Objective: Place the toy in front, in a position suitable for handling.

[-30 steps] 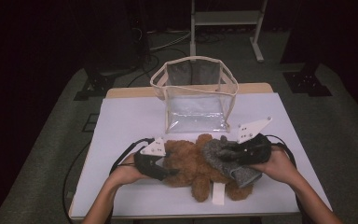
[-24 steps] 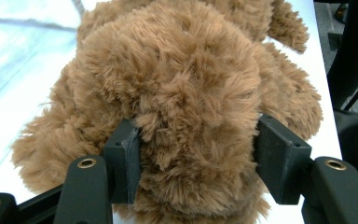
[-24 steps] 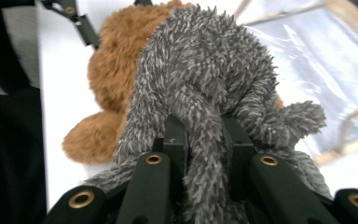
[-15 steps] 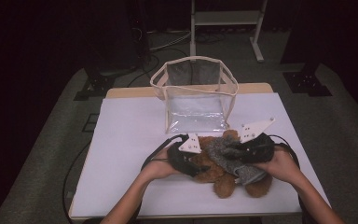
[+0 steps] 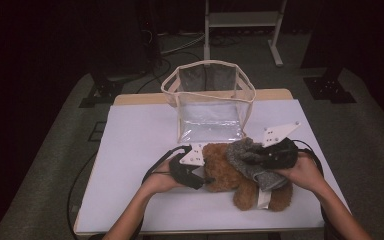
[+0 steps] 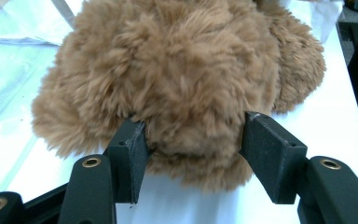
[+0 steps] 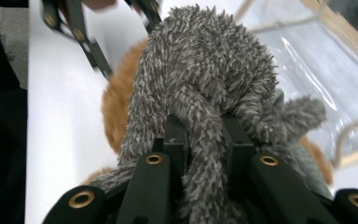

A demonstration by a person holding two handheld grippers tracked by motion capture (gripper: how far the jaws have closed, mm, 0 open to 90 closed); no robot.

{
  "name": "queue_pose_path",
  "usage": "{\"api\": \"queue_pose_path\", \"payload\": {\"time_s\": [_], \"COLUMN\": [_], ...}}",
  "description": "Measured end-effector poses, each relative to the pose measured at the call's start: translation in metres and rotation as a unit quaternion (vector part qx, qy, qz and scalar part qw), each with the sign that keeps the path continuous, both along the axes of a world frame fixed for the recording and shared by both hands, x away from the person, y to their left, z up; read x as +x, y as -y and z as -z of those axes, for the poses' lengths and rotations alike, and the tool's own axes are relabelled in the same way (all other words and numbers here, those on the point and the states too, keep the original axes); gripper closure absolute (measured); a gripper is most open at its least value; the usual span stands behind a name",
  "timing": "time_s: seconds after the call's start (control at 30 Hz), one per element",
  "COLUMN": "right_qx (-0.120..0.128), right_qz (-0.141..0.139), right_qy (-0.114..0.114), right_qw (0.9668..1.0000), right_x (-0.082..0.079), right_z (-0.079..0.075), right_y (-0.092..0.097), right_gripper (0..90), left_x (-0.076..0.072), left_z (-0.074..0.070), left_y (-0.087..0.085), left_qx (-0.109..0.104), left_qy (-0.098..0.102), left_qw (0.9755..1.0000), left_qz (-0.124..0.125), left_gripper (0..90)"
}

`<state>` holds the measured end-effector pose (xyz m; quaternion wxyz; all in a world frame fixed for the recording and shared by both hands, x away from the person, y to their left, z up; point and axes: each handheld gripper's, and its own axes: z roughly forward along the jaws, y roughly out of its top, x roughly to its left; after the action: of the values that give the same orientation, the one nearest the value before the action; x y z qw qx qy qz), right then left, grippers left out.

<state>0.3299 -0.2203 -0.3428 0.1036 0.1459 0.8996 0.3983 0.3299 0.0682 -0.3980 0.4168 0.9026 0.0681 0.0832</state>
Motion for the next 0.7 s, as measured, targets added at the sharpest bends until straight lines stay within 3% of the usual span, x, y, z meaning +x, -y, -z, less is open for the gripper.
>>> {"api": "queue_pose_path", "payload": {"time_s": [0.13,0.17,0.27,0.37,0.53,0.7], "right_qx": [0.0,-0.008,-0.011,-0.006,-0.02,-0.018], "right_qz": [-0.025,-0.036,-0.042,-0.038,-0.012,-0.031], "right_qy": [0.01,0.015,0.012,0.006,0.009,0.017], "right_qw": [0.9996,0.9992,0.999,0.9993,0.9997,0.9992], "right_x": [-0.002,-0.001,0.002,0.003,-0.008,-0.015], "right_z": [-0.007,-0.007,-0.003,-0.002,0.0,-0.003], "right_y": [-0.019,-0.035,-0.047,-0.041,-0.021,-0.035], "right_gripper": [75.2,75.2,75.2,75.2,75.1,75.0], "left_x": [0.0,0.001,0.003,0.003,-0.001,-0.005], "left_z": [0.001,0.0,0.0,-0.001,-0.004,-0.004], "left_y": [0.005,0.006,0.0,-0.012,-0.036,-0.056], "left_qx": [-0.004,-0.003,0.004,-0.003,-0.01,-0.008], "left_qy": [0.001,0.001,0.003,0.002,0.009,0.009], "left_qw": [1.0,1.0,1.0,0.9999,0.9996,0.9991], "left_qz": [0.003,0.003,-0.003,-0.011,-0.025,-0.042], "left_gripper": [43.6,43.2,42.3,41.0,38.5,36.1]}}
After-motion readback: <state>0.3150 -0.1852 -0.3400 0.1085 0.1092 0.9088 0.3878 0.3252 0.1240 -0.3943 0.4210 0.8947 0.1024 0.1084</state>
